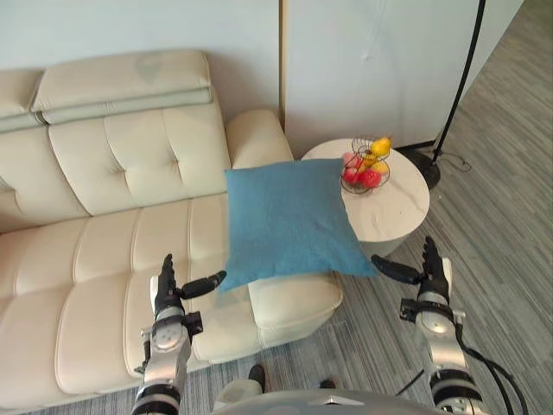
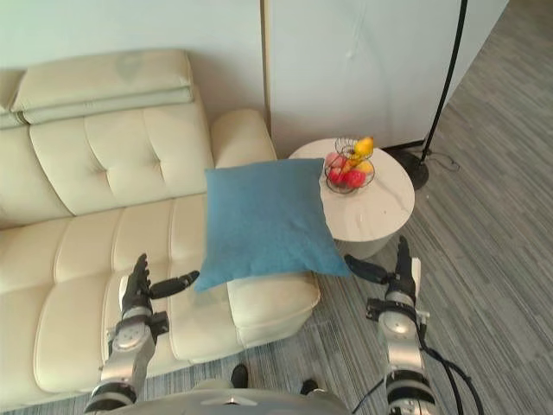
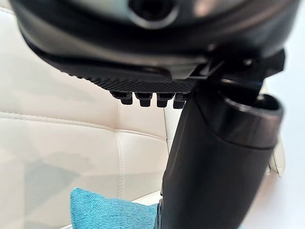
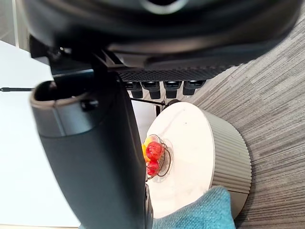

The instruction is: Pick up cushions and gather them together orderly.

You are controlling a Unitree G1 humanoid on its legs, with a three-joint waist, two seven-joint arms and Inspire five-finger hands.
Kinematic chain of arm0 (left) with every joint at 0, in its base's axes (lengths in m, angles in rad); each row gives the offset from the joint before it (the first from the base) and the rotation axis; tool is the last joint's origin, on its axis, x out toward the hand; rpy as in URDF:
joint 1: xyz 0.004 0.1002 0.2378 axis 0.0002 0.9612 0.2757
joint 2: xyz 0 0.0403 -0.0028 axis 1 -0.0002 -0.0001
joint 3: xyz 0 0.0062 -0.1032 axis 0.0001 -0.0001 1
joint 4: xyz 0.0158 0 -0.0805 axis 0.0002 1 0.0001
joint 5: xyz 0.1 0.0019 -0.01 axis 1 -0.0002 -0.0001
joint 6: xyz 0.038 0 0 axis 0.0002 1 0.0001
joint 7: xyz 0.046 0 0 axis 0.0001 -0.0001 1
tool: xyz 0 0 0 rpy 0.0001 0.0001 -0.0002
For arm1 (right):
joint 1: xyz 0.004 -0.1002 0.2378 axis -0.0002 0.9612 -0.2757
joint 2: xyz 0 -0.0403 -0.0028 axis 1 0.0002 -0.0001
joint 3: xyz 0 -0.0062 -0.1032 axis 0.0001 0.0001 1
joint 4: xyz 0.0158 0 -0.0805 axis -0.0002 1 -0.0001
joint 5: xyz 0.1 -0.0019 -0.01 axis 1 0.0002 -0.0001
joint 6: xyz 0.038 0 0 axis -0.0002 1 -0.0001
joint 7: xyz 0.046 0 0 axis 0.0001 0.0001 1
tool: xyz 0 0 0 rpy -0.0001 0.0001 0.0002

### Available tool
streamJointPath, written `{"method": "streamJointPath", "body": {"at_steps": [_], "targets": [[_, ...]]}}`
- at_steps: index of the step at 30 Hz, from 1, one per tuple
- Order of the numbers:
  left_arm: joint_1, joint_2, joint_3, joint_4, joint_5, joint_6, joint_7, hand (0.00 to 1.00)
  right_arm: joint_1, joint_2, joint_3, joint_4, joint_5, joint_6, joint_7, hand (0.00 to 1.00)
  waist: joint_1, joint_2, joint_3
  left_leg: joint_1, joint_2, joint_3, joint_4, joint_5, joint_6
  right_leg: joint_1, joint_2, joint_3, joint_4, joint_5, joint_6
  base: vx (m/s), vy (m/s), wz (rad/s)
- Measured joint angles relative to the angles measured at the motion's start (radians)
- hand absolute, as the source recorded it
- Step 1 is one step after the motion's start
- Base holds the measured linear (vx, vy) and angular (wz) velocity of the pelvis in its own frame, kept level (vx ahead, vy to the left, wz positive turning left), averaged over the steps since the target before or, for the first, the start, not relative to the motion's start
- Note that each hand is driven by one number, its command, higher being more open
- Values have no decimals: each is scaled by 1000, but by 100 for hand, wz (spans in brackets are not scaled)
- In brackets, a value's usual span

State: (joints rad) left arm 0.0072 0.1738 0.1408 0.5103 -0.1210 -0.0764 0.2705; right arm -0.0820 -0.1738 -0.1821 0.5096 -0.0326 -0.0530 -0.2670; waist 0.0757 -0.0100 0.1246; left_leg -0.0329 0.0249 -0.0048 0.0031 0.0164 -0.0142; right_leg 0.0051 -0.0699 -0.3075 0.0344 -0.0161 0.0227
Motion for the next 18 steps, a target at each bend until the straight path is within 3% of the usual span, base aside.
{"method": "streamJointPath", "body": {"at_steps": [9,14,15,16,18], "targets": [[-255,32,-103,-1,-30,-2,50,100,-275,-17,109,61,116,0,-12,100,32,-13,129,-165,11,-10,13,57,-4,-187,3,14,68,23,-17,-102,5,1],[-333,33,-144,-1,-69,-2,66,100,-361,-16,120,77,154,-1,-42,100,35,-16,186,-225,13,-5,44,60,-7,-259,-1,44,117,21,-20,-74,-5,-5],[-346,32,-154,0,-74,-3,71,100,-369,-14,123,77,158,-1,-49,0,35,-16,192,-237,14,-4,45,63,-8,-275,-1,46,125,19,-22,-72,-22,-4],[-363,26,-169,0,-86,-3,73,0,-381,-6,127,78,175,0,-59,0,36,-13,204,-245,15,-4,45,66,-10,-286,-1,46,133,18,-24,-68,-26,-2],[-376,21,-179,2,-89,-3,73,0,-390,7,127,78,192,0,-69,0,37,-12,205,-254,17,-4,46,68,-12,-300,-2,46,145,16,-27,-21,-11,-1]]}}
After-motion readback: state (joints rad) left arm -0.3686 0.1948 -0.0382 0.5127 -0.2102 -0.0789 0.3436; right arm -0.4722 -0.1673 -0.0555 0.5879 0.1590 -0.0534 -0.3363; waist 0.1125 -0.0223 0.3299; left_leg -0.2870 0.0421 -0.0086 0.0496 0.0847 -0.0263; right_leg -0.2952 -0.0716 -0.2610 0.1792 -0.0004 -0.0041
